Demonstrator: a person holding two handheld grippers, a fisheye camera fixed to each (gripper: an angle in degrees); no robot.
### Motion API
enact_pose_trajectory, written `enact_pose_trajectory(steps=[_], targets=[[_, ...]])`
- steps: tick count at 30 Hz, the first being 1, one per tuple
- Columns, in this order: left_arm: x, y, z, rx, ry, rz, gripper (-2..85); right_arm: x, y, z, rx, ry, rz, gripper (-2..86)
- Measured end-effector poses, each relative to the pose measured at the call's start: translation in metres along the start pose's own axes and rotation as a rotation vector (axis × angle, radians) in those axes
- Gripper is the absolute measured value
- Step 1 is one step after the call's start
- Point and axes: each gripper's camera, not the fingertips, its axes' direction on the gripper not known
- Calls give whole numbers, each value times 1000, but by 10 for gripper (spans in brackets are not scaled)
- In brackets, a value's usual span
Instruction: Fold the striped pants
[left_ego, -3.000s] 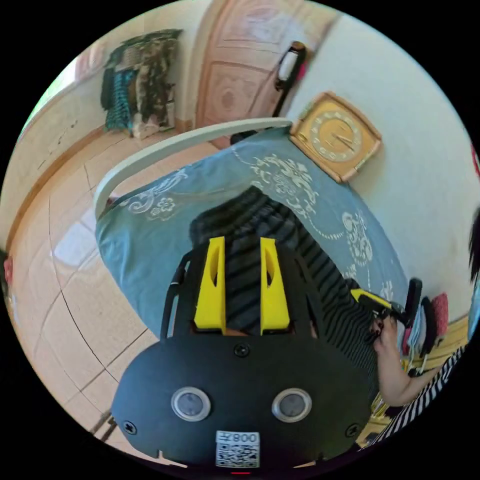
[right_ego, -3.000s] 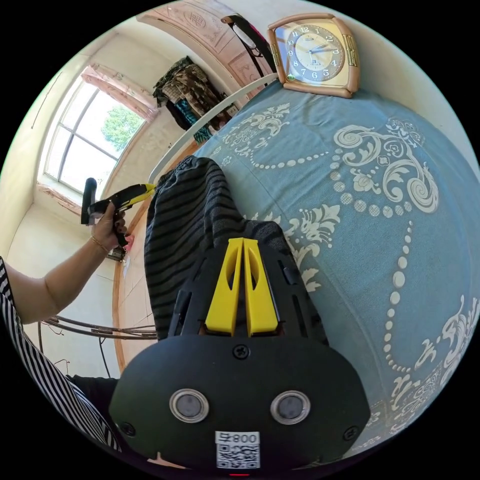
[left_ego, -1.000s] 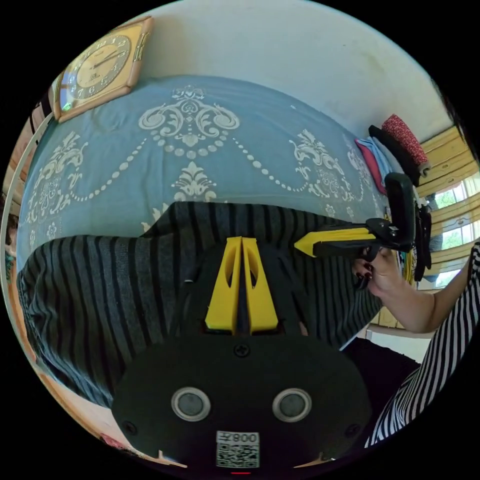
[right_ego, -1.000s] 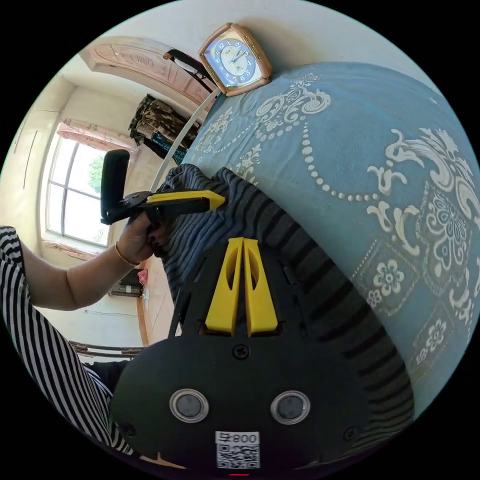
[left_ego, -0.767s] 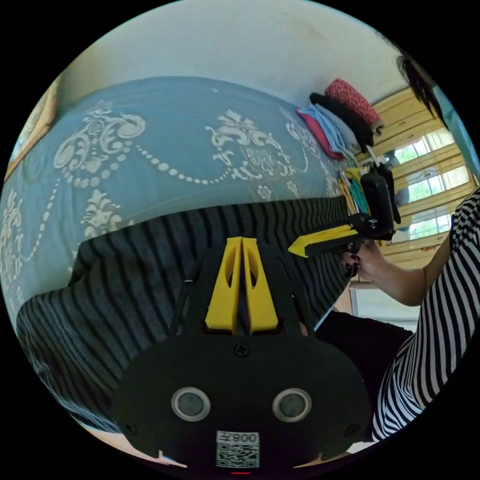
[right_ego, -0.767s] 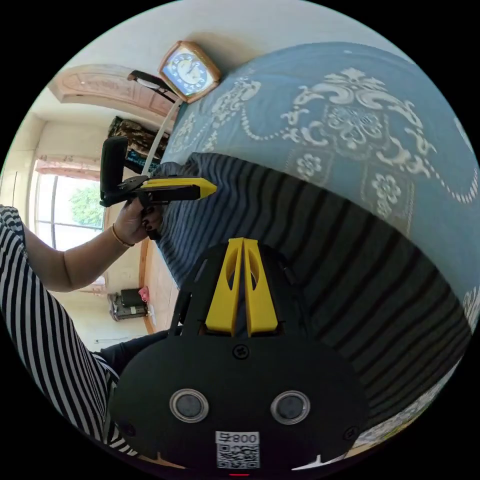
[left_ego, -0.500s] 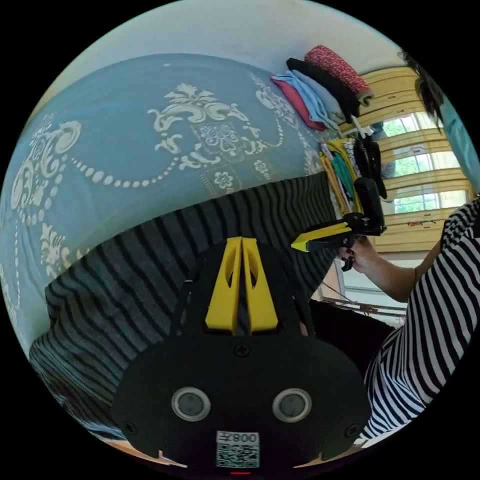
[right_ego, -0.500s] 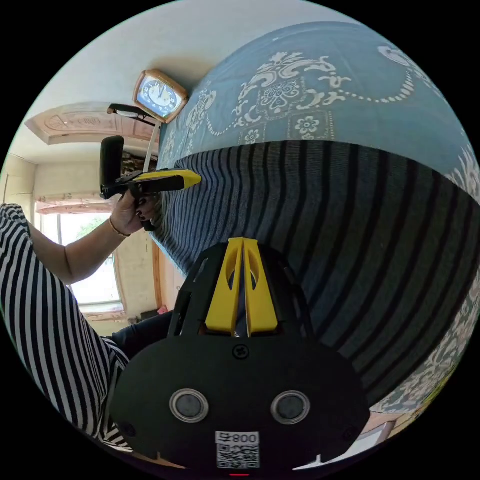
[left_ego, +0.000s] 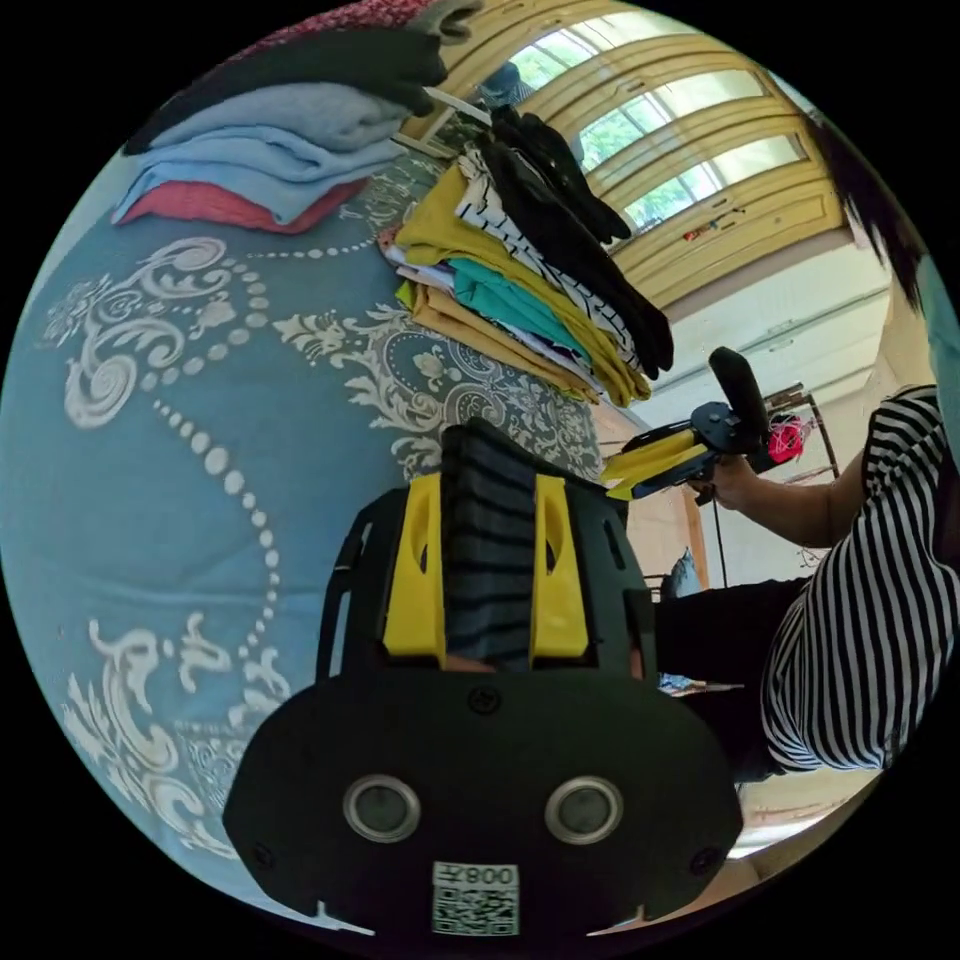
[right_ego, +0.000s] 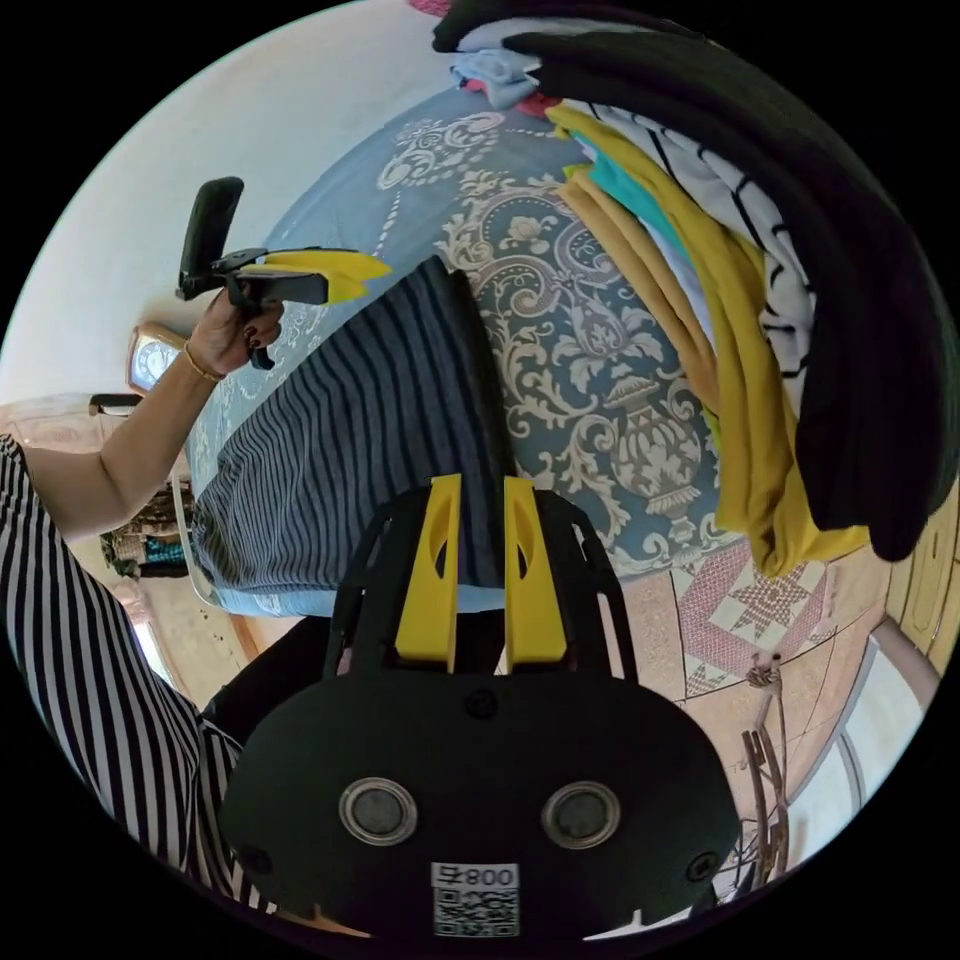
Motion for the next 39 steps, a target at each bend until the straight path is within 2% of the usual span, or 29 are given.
enact_pose_trajectory(steps=[7,9,15,21,24,30,39], targets=[[-45,-35,98,-207,71,97,119,16,-7,8,-10,9,30,90],[-50,-34,108,-208,41,116,112,21,-10,11,-16,-20,32,94],[-83,-24,124,-192,126,91,95,26,-20,14,-46,-36,-8,91],[-98,-16,127,-197,143,117,72,50,-29,12,-45,-164,33,73],[-101,-11,120,-191,142,128,49,58,-35,14,-63,-257,51,57],[-98,8,77,-90,187,124,20,40,-47,1,-81,-215,-26,41],[-74,54,-37,65,262,147,16,-3,-68,-27,-123,-390,-185,34]])
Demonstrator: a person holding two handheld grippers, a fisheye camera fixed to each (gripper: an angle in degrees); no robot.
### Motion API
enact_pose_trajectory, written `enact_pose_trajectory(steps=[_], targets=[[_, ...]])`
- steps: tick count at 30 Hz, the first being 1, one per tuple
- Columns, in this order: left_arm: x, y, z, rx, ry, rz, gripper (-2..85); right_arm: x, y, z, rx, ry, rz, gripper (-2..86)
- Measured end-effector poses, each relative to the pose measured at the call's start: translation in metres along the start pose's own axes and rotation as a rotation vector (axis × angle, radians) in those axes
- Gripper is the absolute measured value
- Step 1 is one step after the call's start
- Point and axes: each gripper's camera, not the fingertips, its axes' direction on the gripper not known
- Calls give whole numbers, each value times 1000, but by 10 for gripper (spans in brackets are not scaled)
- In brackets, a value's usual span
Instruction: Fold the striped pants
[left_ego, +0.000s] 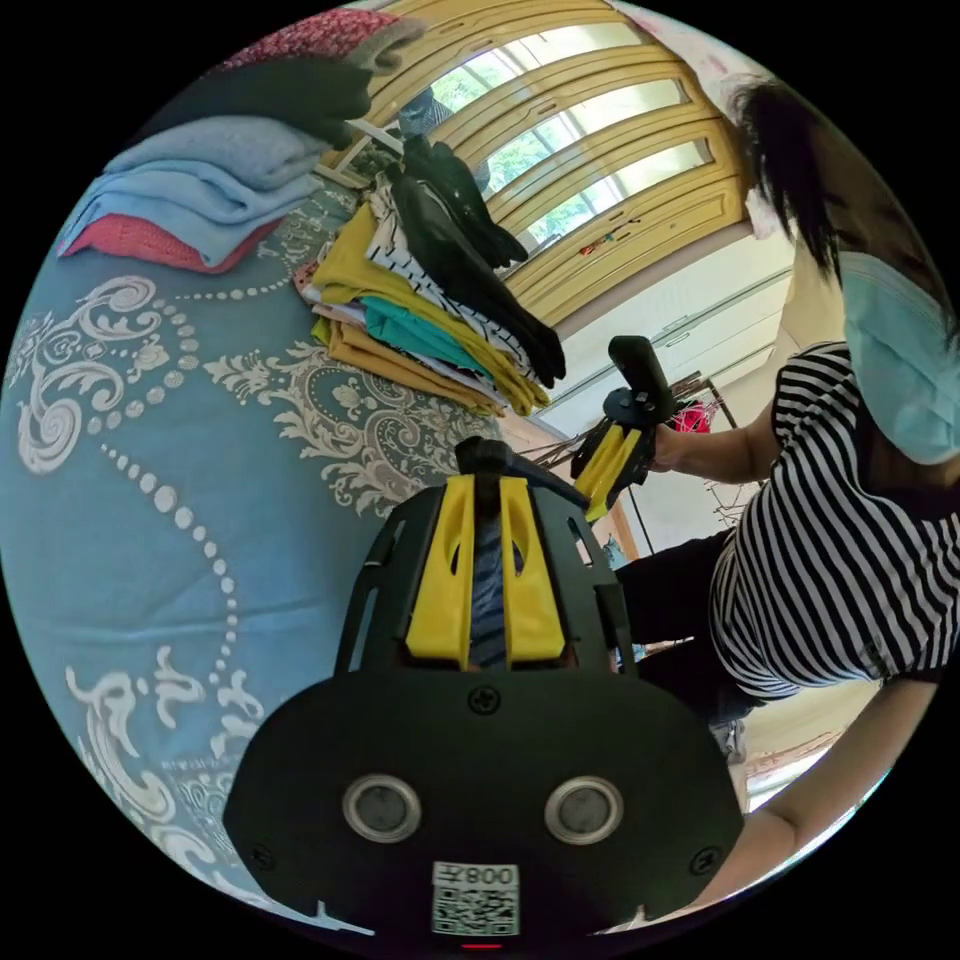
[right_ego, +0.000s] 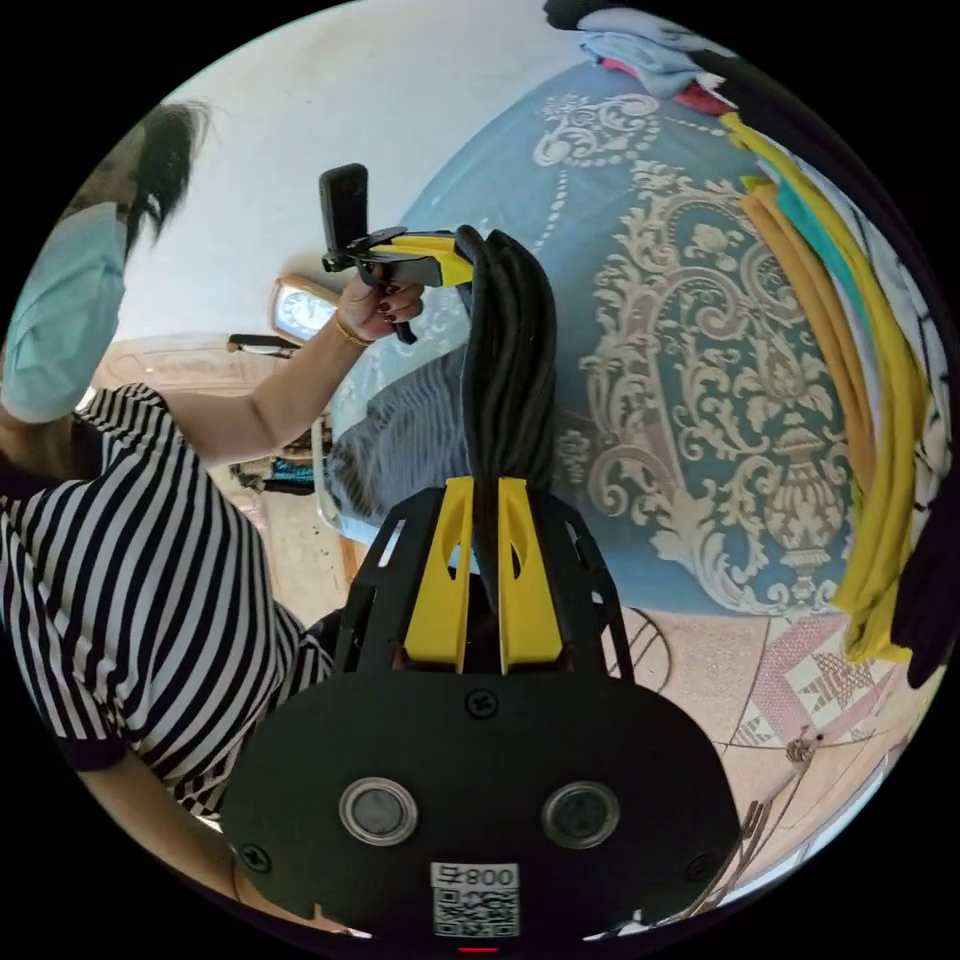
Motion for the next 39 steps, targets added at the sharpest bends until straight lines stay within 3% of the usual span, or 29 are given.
enact_pose_trajectory(steps=[5,14,23,39], targets=[[46,50,-86,110,29,-61,23,-41,-31,24,-63,-249,-121,34],[139,152,-224,191,-89,-249,34,-104,-101,124,-256,-477,-308,35],[215,233,-317,292,-147,-420,36,-154,-151,221,-413,-514,-392,35],[366,304,-456,353,-226,-599,38,-240,-199,363,-579,-517,-510,35]])
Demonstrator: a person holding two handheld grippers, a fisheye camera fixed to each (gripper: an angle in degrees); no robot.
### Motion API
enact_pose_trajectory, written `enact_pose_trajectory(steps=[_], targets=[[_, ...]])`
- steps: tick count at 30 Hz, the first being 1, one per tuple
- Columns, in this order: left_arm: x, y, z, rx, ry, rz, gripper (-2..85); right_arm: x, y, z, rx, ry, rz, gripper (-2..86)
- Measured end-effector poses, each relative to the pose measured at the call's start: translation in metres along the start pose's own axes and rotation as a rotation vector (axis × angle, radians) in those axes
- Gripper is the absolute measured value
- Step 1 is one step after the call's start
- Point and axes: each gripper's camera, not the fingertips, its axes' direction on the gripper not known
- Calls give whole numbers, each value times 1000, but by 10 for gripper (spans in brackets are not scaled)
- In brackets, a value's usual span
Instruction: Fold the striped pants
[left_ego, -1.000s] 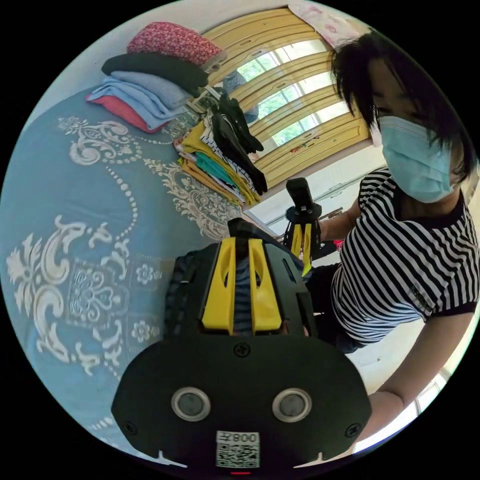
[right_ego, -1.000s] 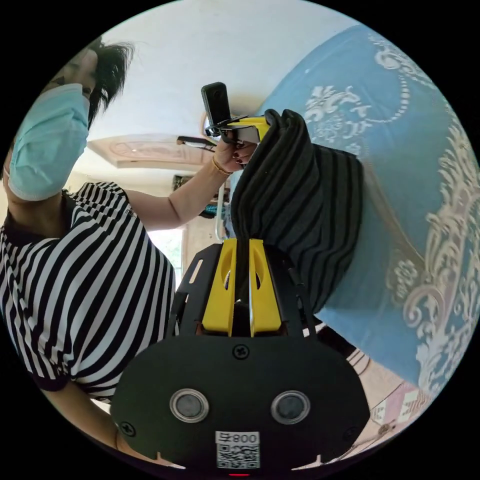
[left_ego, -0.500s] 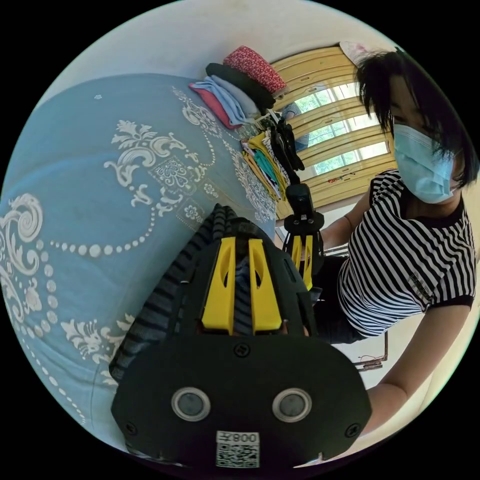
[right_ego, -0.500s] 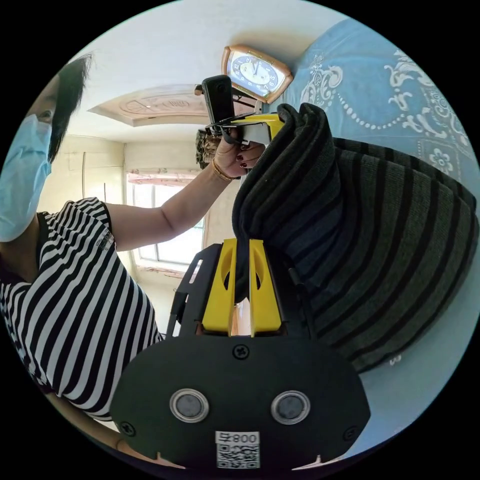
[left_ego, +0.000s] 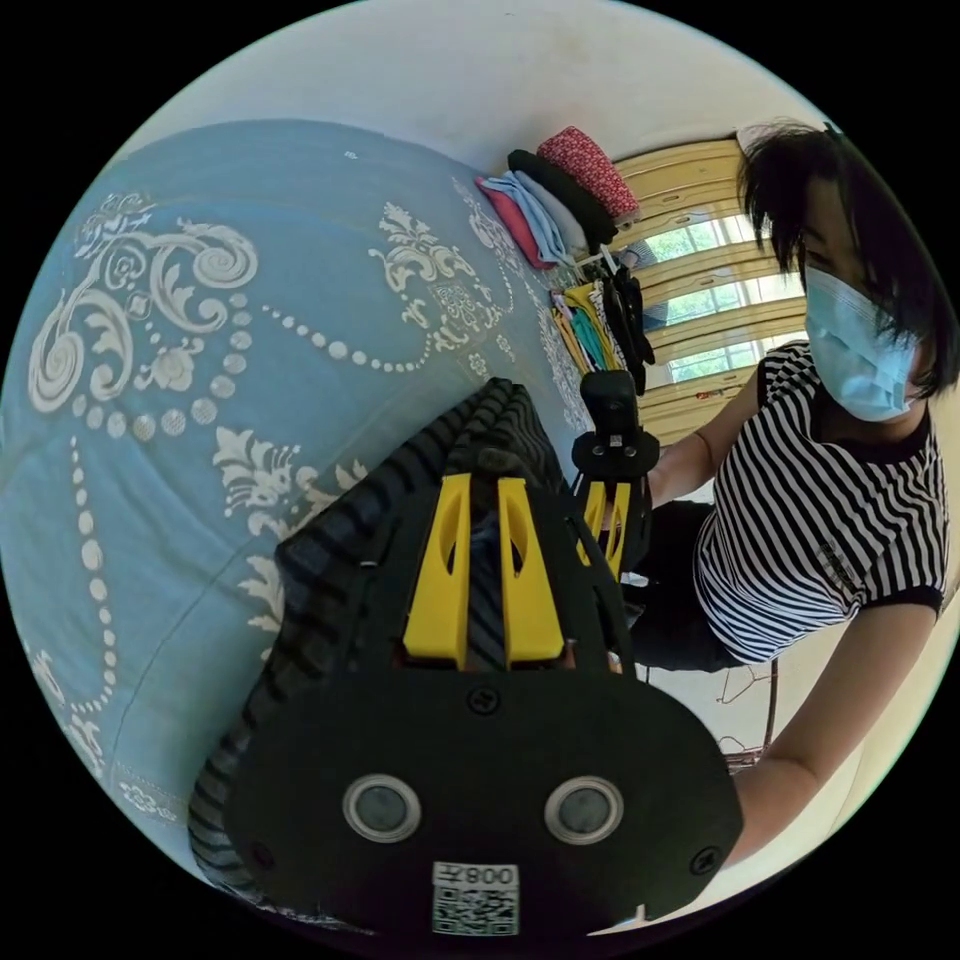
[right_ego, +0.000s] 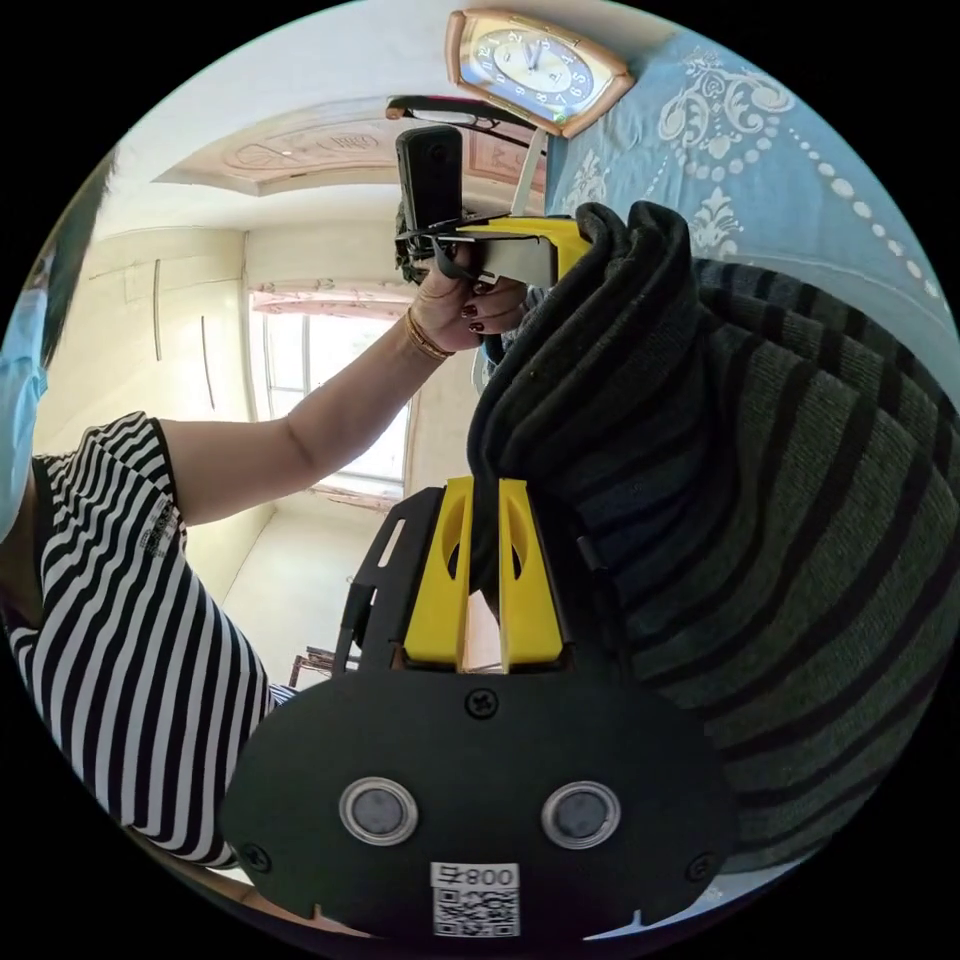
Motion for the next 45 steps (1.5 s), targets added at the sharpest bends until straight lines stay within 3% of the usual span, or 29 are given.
enact_pose_trajectory(steps=[12,14,20,27,32,38,45], targets=[[75,71,-104,202,-57,-194,50,16,-62,82,-124,21,-18,11],[94,101,-127,310,-111,-310,42,17,-71,104,-143,-43,-27,4],[182,160,-151,529,-103,-440,33,2,-86,131,-199,44,-82,1],[274,135,-135,484,-210,-391,41,-35,-93,87,-49,366,-162,6],[334,154,-126,443,-349,-526,82,-60,-115,94,-34,581,-321,42],[383,175,-105,347,-423,-647,58,-70,-129,119,-98,695,-430,62],[436,183,-110,345,-446,-652,17,-67,-142,145,-241,637,-446,19]])
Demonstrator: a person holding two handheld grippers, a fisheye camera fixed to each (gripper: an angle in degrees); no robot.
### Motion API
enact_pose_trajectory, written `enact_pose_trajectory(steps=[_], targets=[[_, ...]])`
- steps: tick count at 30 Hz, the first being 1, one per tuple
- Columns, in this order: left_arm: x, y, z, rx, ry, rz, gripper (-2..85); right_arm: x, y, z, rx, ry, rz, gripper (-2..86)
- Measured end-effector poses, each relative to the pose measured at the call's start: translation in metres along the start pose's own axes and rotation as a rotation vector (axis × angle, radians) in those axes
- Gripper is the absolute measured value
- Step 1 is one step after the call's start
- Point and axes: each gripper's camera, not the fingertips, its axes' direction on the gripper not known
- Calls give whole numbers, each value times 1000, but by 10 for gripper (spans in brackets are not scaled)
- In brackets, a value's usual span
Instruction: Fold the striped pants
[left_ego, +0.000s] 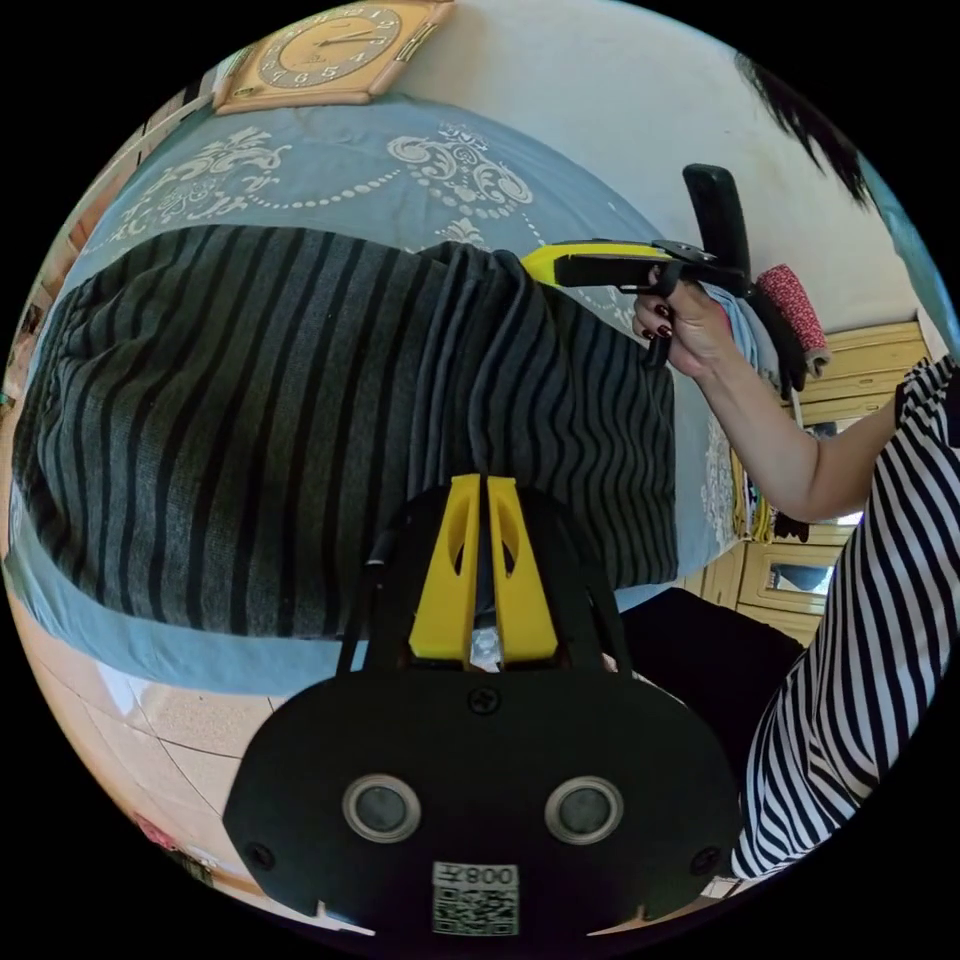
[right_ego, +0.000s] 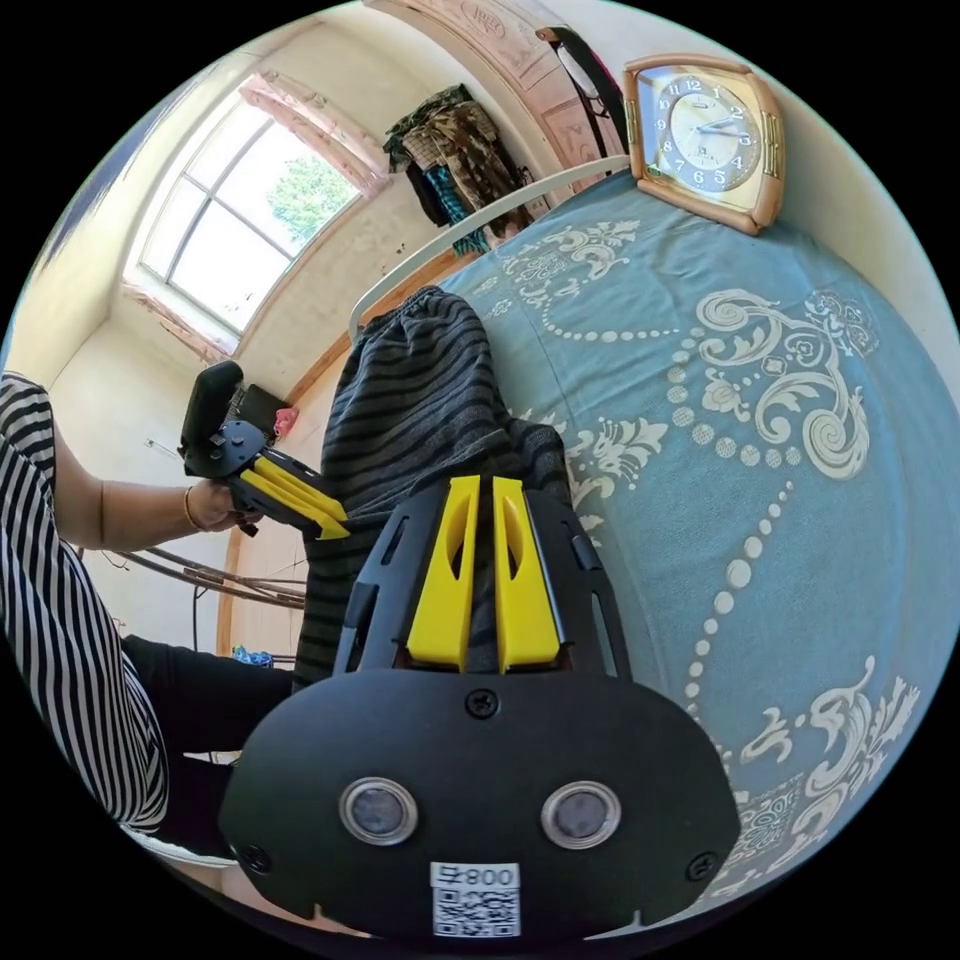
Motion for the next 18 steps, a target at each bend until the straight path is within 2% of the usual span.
enact_pose_trajectory(steps=[8,13,18], targets=[[24,54,-33,33,-36,-65,12,-15,-16,20,-36,46,-14,1],[15,76,-23,58,32,-159,15,-14,-17,24,-44,61,12,0],[28,107,-46,138,13,-212,13,-16,-8,1,20,97,23,0]])
